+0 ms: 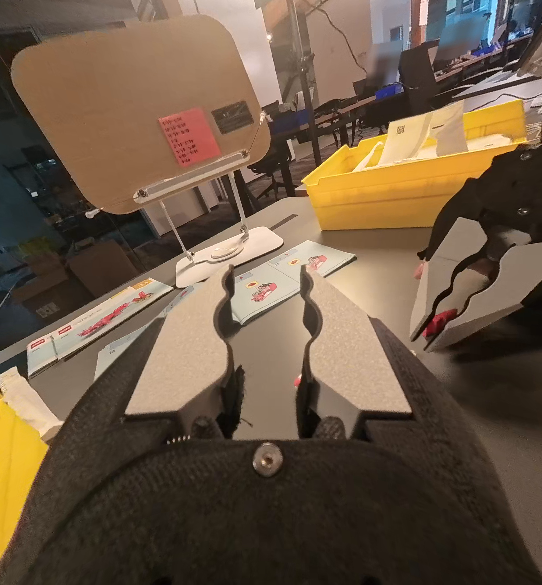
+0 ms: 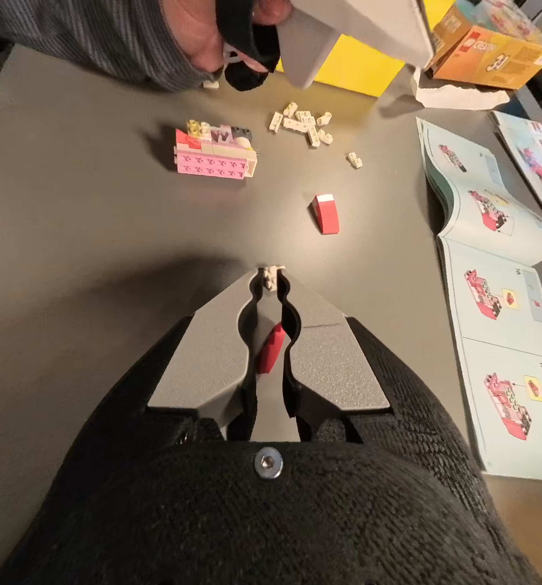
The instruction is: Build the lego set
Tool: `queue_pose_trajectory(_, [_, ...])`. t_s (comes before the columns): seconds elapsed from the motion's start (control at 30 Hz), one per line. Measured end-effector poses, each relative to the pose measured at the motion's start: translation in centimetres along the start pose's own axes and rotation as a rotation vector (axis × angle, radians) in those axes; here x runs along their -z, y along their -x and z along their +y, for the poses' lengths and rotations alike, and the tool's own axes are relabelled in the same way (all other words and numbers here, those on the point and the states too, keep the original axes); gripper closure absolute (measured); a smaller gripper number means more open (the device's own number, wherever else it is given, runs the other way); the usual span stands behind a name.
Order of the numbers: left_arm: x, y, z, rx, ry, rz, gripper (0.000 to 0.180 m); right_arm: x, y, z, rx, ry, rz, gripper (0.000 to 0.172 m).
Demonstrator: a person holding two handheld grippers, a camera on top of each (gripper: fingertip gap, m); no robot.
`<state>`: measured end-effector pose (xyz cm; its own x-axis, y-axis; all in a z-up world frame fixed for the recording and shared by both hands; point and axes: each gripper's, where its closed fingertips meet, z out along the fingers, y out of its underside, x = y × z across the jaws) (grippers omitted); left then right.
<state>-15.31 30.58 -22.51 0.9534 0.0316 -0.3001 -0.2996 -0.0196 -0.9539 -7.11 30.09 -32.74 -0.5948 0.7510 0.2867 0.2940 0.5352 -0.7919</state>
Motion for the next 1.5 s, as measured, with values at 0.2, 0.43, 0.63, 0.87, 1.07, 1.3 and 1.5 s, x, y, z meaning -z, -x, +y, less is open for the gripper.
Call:
queue_pose_trajectory(0.2, [-0.2, -0.7, 0.1, 0.037, -0.008, 0.024, 0.138, 0.0, -0.1, -0.1, -0.023, -0.027, -0.009, 0.165])
queue_pose_trajectory(0.43, [-0.2, -1.1, -0.1, 0.102, -0.035, 0.052, 0.131, 0.0, -0.1, 0.0, -0.047, -0.032, -0.019, 0.161])
queue_pose_trajectory(0.63, [0.0, -0.4, -0.3, 0.121, -0.046, 0.038, 0.133, -0.2, 0.1, 0.3, -0.054, -0.008, -0.035, 0.162])
queue_pose_trajectory(0.87, [0.2, -0.2, -0.7, 0.119, -0.061, 0.031, 0.135, -0.4, 0.3, 0.7, -0.07, 0.022, -0.049, 0.164])
queue_pose_trajectory(1.07, [0.3, 0.6, -0.5, 0.148, -0.045, -0.019, 0.135, -0.7, -0.1, 1.3, -0.068, 0.064, -0.02, 0.161])
queue_pose_trajectory(1.3, [0.1, 0.9, 0.1, 0.287, -0.039, 0.01, 0.135, -0.9, -0.4, 1.5, -0.092, 0.079, -0.002, 0.164])
queue_pose_trajectory(1.5, [0.2, 1.4, 0.0, 0.334, -0.049, 0.014, 0.136, -0.9, 0.1, 1.3, -0.111, 0.072, -0.035, 0.166])
